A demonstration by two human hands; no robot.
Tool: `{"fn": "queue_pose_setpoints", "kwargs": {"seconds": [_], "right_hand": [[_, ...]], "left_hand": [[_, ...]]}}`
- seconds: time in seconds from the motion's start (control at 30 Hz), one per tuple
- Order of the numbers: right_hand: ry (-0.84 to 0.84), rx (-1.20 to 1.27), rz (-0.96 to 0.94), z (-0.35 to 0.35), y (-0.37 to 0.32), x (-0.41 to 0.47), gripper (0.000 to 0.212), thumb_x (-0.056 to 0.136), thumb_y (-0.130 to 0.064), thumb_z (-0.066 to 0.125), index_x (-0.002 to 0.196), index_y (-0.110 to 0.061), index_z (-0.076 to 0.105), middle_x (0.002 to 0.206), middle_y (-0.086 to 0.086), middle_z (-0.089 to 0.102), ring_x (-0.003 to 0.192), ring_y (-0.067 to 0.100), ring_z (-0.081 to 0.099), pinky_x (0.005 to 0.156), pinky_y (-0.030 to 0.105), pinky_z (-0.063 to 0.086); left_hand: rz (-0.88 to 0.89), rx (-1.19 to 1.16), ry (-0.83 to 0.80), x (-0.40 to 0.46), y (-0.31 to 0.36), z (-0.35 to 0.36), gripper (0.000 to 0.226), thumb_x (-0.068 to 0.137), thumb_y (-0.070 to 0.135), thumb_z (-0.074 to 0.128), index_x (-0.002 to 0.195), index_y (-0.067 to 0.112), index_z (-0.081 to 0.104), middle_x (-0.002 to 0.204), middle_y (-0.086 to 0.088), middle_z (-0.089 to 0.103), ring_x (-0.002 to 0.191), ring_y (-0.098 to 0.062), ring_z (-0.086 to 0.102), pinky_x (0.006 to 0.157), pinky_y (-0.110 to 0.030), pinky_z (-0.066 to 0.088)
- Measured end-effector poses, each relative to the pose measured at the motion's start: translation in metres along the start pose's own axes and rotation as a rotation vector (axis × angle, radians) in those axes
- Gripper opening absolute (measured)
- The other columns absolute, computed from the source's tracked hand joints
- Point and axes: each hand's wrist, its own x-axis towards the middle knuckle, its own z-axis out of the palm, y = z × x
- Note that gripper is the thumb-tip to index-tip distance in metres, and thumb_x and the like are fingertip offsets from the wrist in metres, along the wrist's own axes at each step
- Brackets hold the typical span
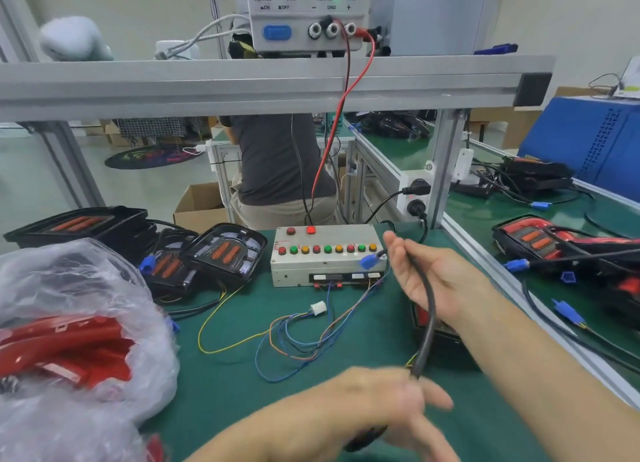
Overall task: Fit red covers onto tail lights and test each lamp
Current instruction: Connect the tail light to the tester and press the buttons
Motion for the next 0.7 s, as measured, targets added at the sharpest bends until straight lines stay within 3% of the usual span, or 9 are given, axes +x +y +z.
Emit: {"fn": "queue_pose_setpoints", "kwargs": {"seconds": [0.07, 0.13, 0.23, 0.3, 0.37, 0.43, 0.53, 0.6, 0.7], "right_hand": [[-0.020, 0.027, -0.080, -0.005, -0.011, -0.010, 0.019, 0.096, 0.001, 0.044, 0.096, 0.008, 0.062, 0.077, 0.009, 0.068, 0.055, 0.009, 0.063, 0.051, 0.014, 0.054], [-0.018, 0.052, -0.190, -0.015, -0.028, -0.020, 0.020, 0.096, -0.005, 0.045, 0.101, 0.006, 0.061, 0.080, 0.007, 0.067, 0.061, 0.007, 0.062, 0.054, 0.013, 0.053], [0.081, 0.128, -0.353, -0.030, -0.064, -0.031, 0.035, 0.105, -0.028, 0.031, 0.099, -0.002, 0.055, 0.073, -0.001, 0.060, 0.050, 0.002, 0.049, 0.045, 0.011, 0.043], [0.100, 0.001, -0.488, -0.036, -0.074, -0.036, 0.031, 0.106, -0.033, 0.029, 0.094, -0.016, 0.051, 0.062, -0.007, 0.050, 0.040, 0.002, 0.034, 0.037, 0.011, 0.029], [0.072, -0.327, -0.607, -0.038, -0.066, -0.041, 0.020, 0.103, -0.030, 0.038, 0.103, -0.026, 0.058, 0.058, -0.009, 0.045, 0.040, 0.003, 0.028, 0.038, 0.013, 0.021], [-0.029, -0.693, -0.655, -0.040, -0.042, -0.043, 0.023, 0.099, -0.029, 0.044, 0.115, -0.032, 0.061, 0.061, -0.008, 0.048, 0.044, 0.003, 0.029, 0.040, 0.014, 0.022], [-0.122, -1.006, -0.540, -0.042, -0.005, -0.039, 0.020, 0.099, -0.026, 0.044, 0.111, -0.033, 0.059, 0.065, -0.008, 0.052, 0.048, 0.001, 0.033, 0.042, 0.011, 0.026], [-0.094, -1.095, -0.508, -0.044, 0.009, -0.032, 0.018, 0.100, -0.016, 0.043, 0.107, -0.028, 0.053, 0.069, -0.007, 0.053, 0.051, 0.000, 0.035, 0.045, 0.011, 0.028], [-0.033, -1.168, -0.563, -0.039, 0.015, -0.021, 0.019, 0.100, -0.013, 0.046, 0.105, -0.030, 0.052, 0.077, -0.010, 0.057, 0.056, 0.000, 0.042, 0.056, 0.015, 0.032]], "left_hand": [[0.032, 0.085, -0.130, -0.014, 0.002, -0.010, 0.032, 0.091, 0.029, 0.061, 0.121, 0.019, 0.057, 0.088, -0.009, 0.065, 0.081, -0.011, 0.060, 0.081, -0.022, 0.046], [0.045, 0.300, 0.028, -0.018, 0.004, -0.034, 0.023, 0.092, 0.012, 0.056, 0.110, 0.023, 0.067, 0.074, 0.002, 0.064, 0.076, -0.012, 0.059, 0.083, -0.028, 0.046], [-0.051, 1.280, 0.288, -0.009, -0.004, -0.079, 0.032, 0.095, 0.015, 0.051, 0.112, 0.038, 0.066, 0.099, 0.018, 0.060, 0.108, -0.003, 0.048, 0.113, -0.039, 0.018], [-0.102, 1.680, 0.396, 0.001, -0.013, -0.096, 0.043, 0.094, 0.015, 0.046, 0.124, 0.044, 0.056, 0.127, 0.020, 0.047, 0.132, -0.004, 0.027, 0.115, -0.039, -0.005], [-0.166, 1.657, 0.291, 0.010, -0.024, -0.102, 0.060, 0.086, 0.003, 0.045, 0.132, 0.040, 0.050, 0.143, 0.013, 0.035, 0.140, -0.007, 0.015, 0.117, -0.039, -0.002], [-0.140, 1.145, 0.273, 0.014, -0.033, -0.104, 0.070, 0.071, -0.010, 0.042, 0.127, 0.030, 0.058, 0.141, 0.008, 0.042, 0.139, -0.011, 0.028, 0.117, -0.030, 0.018], [0.008, 0.538, 0.763, 0.015, -0.029, -0.114, 0.054, 0.067, -0.015, 0.042, 0.091, 0.026, 0.068, 0.112, 0.005, 0.065, 0.115, -0.013, 0.057, 0.089, -0.014, 0.044], [-0.026, 0.685, 1.096, 0.020, -0.033, -0.133, 0.045, 0.078, -0.013, 0.045, 0.093, 0.022, 0.068, 0.107, 0.003, 0.067, 0.109, -0.016, 0.060, 0.088, -0.018, 0.044], [-0.371, 0.972, 0.982, 0.032, -0.036, -0.146, 0.036, 0.087, 0.012, 0.059, 0.121, 0.019, 0.063, 0.124, -0.004, 0.059, 0.117, -0.022, 0.054, 0.100, -0.033, 0.043]]}}
